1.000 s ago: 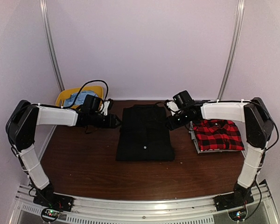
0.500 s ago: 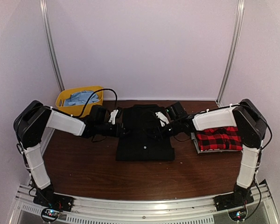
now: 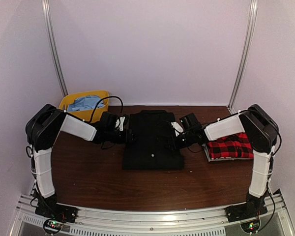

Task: Fold and stack the long sleeve shirts
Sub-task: Move the right arm to the center of the board with the 2/3-rectangle-folded shirt.

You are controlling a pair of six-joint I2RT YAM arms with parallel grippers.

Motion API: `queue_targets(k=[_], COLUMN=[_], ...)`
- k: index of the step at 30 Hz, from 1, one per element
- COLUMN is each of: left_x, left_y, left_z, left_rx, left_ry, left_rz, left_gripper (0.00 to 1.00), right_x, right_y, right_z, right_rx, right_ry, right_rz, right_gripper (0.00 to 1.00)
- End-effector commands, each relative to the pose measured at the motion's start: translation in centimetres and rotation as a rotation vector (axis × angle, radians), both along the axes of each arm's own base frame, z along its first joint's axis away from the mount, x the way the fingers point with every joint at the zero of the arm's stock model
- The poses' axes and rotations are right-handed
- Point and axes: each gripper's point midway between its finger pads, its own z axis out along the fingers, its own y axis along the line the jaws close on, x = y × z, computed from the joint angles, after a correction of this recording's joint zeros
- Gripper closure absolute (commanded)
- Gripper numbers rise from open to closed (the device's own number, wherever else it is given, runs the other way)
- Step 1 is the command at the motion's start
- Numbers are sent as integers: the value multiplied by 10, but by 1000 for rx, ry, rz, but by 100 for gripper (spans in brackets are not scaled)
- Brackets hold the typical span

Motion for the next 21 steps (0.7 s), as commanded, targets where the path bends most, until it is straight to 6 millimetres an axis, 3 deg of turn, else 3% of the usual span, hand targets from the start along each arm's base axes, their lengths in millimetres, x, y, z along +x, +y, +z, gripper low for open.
queue_targets(k=[1, 4, 12, 18, 21], left_x=[14, 11, -5, -35, -55], left_y=[10, 11, 25, 38, 40], left_z=[-1, -3, 15, 22, 36], left_rx=[25, 39, 34, 36, 61], left_ry=[-14, -19, -75, -90, -143], left_rz=[71, 61, 65, 71, 55], left_gripper=[38, 38, 37, 36, 36], right_x=[-7, -16, -39, -72, -89], right_y=[-9, -16, -24, -26, -26], right_z=[-14, -23, -24, -30, -31], right_rx=[-16, -25, -46, -85, -111], right_ry=[12, 25, 15, 16, 9], right_rz=[-33, -37, -30, -18, -8], right_gripper=[49, 50, 50, 49, 49])
